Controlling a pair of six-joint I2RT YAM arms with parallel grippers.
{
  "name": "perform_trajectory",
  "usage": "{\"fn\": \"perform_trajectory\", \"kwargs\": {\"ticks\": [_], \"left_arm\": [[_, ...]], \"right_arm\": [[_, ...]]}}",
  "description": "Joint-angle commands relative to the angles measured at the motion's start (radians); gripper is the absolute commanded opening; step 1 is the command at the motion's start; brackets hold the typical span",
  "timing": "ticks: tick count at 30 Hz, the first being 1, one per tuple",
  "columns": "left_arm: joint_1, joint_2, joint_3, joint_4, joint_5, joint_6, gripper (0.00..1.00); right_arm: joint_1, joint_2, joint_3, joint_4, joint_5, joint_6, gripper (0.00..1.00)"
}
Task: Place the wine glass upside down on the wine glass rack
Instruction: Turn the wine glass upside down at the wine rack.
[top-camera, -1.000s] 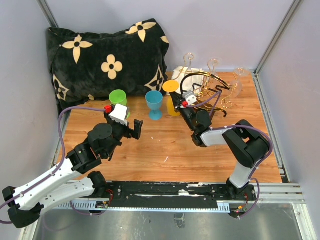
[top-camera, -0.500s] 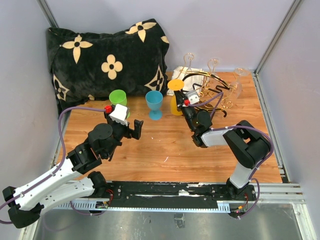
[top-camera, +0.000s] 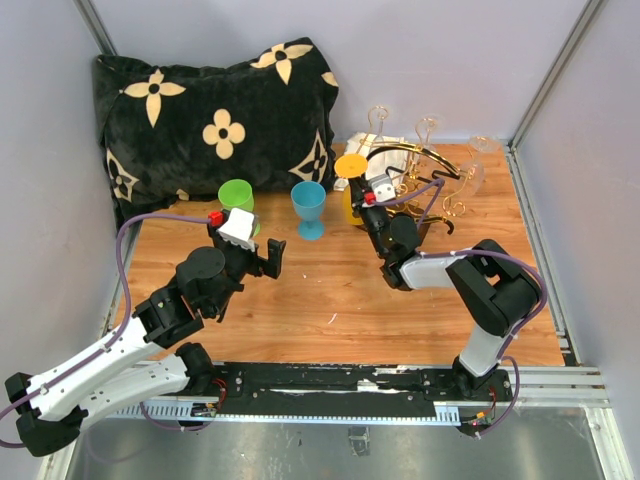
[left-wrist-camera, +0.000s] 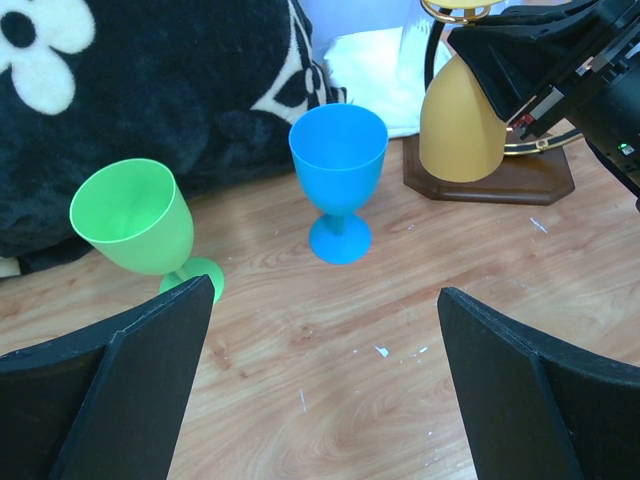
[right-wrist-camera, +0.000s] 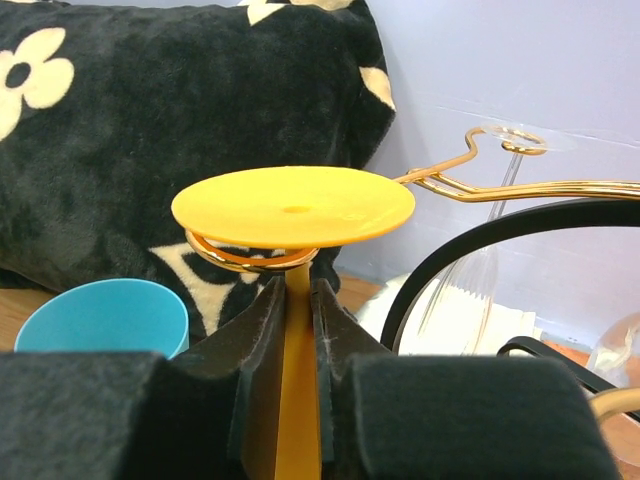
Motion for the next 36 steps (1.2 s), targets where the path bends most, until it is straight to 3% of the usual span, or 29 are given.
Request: {"fn": "perform_trajectory", "kwargs": {"ticks": [1,12,18,24,36], "left_arm": [[0.004,-0.015,-0.006,0.032,-0.025,0.002,1.0],[0.004,-0.024,0.006,0.016,-0.029,-0.007,1.0],[0.004,0.005,0.044,-0.058,-0.115,-0.079,1.0],[0.005,0.022,0.057,-0.097,-0.108,-0.131,1.0],[0.005,0.101,0.093,-0.136,-0.057,-0.19,1.0]], "right_arm": [[-0.016,0.017,0.037,0.004,0.054,-0.036,0.16],[-0.016,0.006,0.026,-0.005,0.041,-0.046,0.24],[-0.015,-0.018,-0.012,0.002,-0.022,-0.057,0.4],[-0.015,-0.057,-0.081,0.021,-0.055,-0.063,0.51],[0.005,-0.175,-0.213,-0.048,-0.147,-0.098,0.64]]}}
